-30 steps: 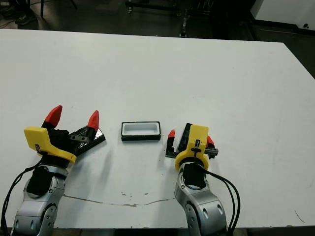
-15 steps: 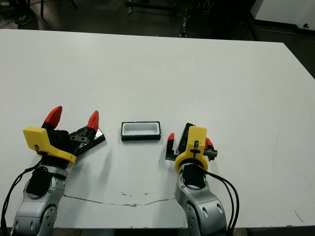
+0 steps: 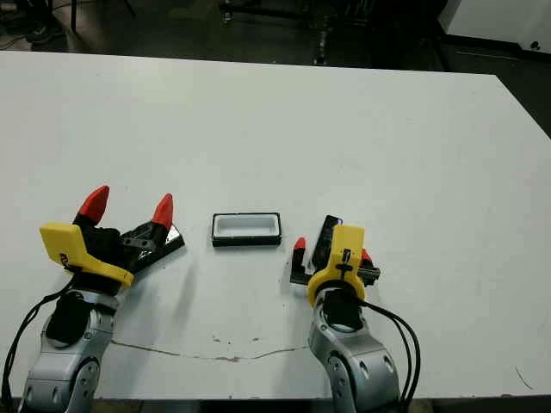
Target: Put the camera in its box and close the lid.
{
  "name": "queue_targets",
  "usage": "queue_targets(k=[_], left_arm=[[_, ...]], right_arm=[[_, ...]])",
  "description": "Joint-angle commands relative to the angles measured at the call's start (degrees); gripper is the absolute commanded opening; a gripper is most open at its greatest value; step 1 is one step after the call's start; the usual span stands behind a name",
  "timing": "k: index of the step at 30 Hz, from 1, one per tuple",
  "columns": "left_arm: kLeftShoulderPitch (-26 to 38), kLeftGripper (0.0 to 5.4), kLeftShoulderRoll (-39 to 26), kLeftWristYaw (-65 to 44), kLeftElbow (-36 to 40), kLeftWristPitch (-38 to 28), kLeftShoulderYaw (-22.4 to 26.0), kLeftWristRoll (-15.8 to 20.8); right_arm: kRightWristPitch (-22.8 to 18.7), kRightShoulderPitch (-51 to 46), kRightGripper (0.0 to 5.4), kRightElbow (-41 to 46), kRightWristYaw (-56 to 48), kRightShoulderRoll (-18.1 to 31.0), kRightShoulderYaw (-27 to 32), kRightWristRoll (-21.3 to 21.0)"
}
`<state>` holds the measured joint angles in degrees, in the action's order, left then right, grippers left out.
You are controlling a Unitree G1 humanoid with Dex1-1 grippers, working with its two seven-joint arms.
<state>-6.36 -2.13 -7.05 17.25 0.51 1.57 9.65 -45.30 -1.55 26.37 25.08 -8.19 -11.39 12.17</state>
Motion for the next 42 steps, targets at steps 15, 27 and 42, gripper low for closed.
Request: queue_targets(k=[15, 27, 42], left_arm=[[-0.64, 5.40, 0.05, 0.00, 0.56, 0.79, 0.11, 0.73], [-0.65, 5.40, 0.34, 0.34, 0.25, -0.12, 0.13, 0.52], [-0.94, 5.40, 0.77, 0.56, 0.45, -0.37, 0.02, 0.48]], right_arm=[[-0.26, -0.66, 4.28, -1.12, 4.96, -8.07, 1.46, 2.24], [-1.33, -0.65, 2.27, -0.39, 5.90, -6.02, 0.03, 1.26], [-0.01, -1.71, 1.66, 0.21, 4.70, -4.73, -0.46, 1.15]])
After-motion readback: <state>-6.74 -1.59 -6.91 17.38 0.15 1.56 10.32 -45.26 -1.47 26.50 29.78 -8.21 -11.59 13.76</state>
